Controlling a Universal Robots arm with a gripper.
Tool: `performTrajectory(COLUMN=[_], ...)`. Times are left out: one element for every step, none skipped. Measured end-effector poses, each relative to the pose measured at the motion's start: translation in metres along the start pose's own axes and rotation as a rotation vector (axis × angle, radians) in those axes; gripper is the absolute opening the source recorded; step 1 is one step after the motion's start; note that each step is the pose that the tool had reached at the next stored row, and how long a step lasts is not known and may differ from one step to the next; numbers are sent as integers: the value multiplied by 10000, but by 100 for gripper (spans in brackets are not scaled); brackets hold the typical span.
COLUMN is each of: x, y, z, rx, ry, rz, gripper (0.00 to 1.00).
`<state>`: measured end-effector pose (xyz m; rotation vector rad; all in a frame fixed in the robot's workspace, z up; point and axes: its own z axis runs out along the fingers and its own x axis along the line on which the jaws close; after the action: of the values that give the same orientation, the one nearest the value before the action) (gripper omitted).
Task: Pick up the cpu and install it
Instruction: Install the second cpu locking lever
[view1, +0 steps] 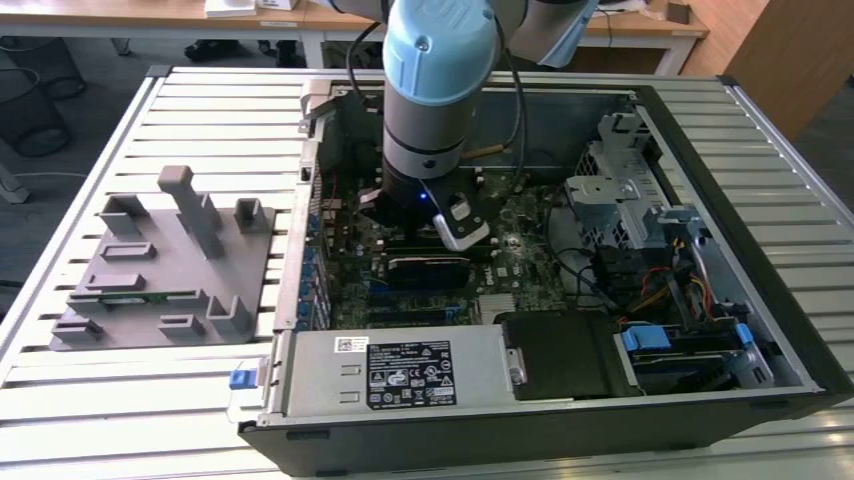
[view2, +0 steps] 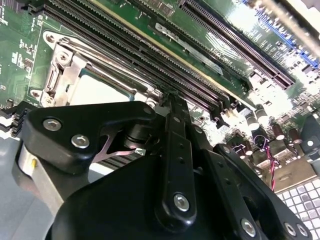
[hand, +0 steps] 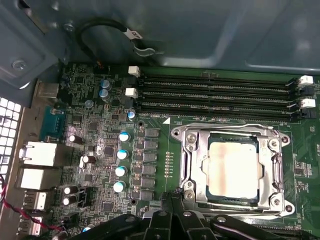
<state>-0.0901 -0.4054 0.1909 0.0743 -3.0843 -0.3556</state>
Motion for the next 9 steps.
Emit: performTrajectory(x=[2, 5, 6, 6, 8, 9, 10, 11, 11], y=[0, 2, 6, 10, 16, 22, 28, 34, 40], z=[-2, -11, -24, -41, -67, -94, -120, -146, -174], rx=[0, 1, -4, -6, -3, 0, 0, 1, 1], ry=[0, 2, -1, -2, -1, 1, 0, 1, 1], rz=[0, 0, -2, -2, -1, 0, 0, -1, 0], gripper=[11, 11, 11, 11, 11, 11, 11, 11, 11])
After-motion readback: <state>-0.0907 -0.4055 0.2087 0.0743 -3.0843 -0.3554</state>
